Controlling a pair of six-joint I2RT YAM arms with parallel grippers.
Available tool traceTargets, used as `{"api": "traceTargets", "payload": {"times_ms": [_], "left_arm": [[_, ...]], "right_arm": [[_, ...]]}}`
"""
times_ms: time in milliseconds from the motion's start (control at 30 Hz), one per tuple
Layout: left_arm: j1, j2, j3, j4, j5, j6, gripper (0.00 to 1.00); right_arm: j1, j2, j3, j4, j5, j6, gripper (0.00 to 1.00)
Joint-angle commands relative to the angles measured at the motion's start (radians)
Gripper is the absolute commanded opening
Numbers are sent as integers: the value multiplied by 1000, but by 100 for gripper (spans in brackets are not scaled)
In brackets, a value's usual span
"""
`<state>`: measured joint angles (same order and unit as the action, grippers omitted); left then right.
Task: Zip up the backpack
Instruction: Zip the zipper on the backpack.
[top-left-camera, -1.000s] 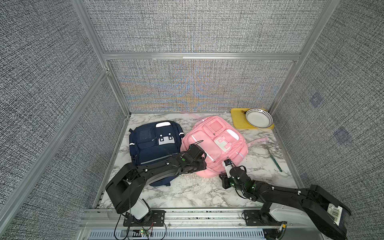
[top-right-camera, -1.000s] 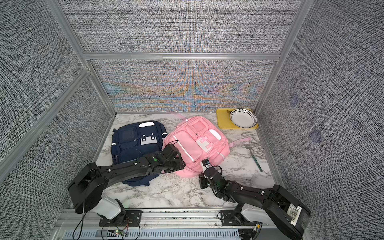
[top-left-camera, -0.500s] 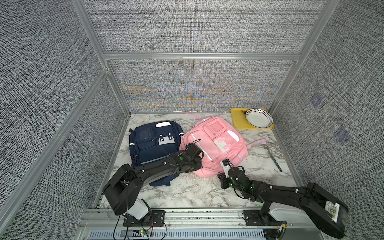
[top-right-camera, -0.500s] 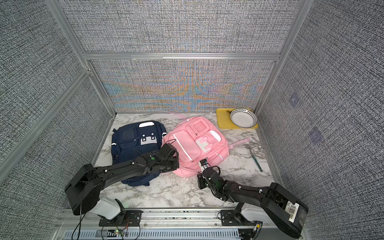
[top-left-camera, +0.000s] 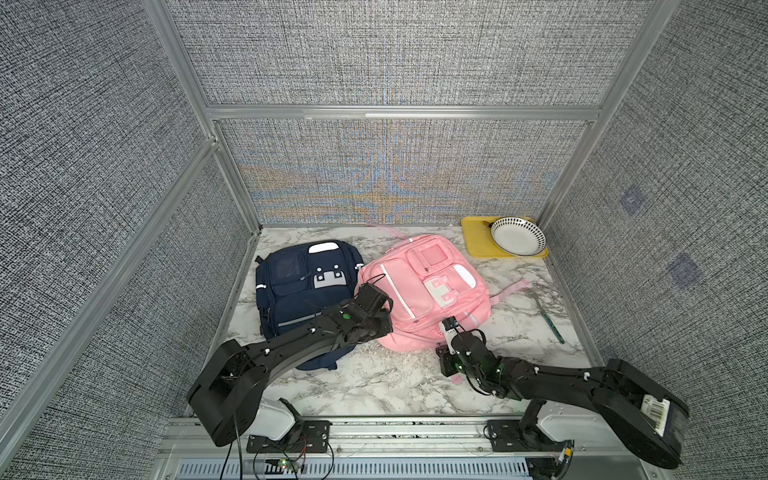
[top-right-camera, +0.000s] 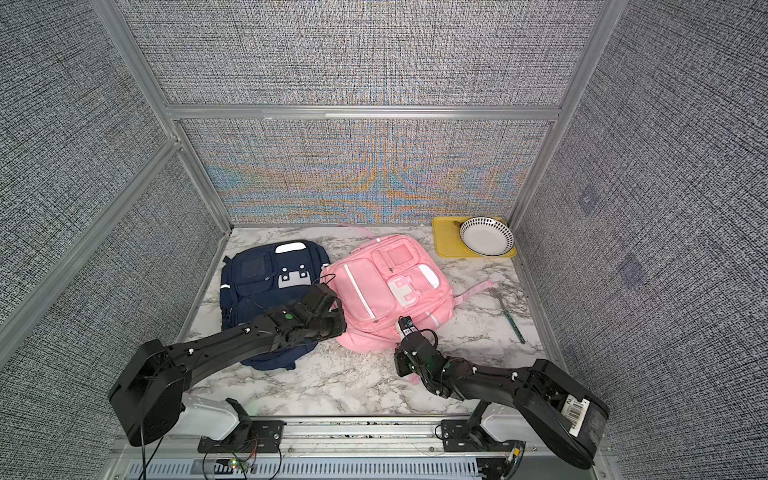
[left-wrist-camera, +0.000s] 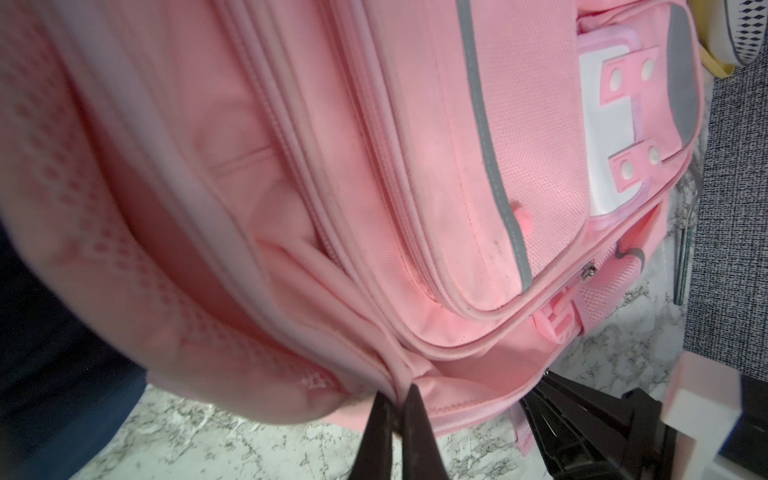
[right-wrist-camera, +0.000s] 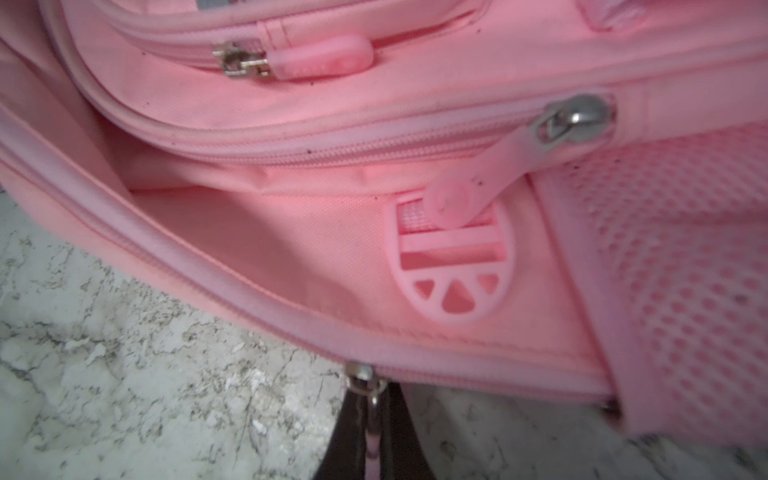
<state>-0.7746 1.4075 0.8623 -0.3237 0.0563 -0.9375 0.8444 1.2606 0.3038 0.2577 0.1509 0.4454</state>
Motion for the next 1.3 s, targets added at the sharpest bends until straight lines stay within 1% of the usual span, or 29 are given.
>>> {"api": "traceTargets", "payload": {"times_ms": [0, 233, 500, 733, 833, 1000, 1067, 1167, 1267], "left_arm": [[19, -34, -9, -11, -28, 34, 0], [50, -106, -32, -33, -5, 50, 0], [65, -163, -49, -61, 2, 58, 0], [83, -217, -66, -89, -10, 65, 0], [90, -233, -75, -95, -8, 66, 0], [108, -258, -77, -109, 17, 72, 0], [117, -280, -71, -125, 25, 78, 0], [134, -325, -57, -142, 39, 81, 0], [141, -369, -26, -173, 40, 91, 0]], "right_arm": [[-2, 8, 11, -58, 12, -5, 0], [-24, 18, 13, -60, 18, 3, 0], [-57, 52, 52, -85, 60, 13, 0], [-95, 84, 91, -151, 172, 96, 0], [-106, 101, 124, -167, 186, 85, 0], [-125, 138, 169, -164, 168, 30, 0], [-140, 147, 176, -155, 131, 0, 0], [-170, 153, 178, -129, 38, -53, 0], [-195, 162, 194, -141, 7, -101, 0]]}}
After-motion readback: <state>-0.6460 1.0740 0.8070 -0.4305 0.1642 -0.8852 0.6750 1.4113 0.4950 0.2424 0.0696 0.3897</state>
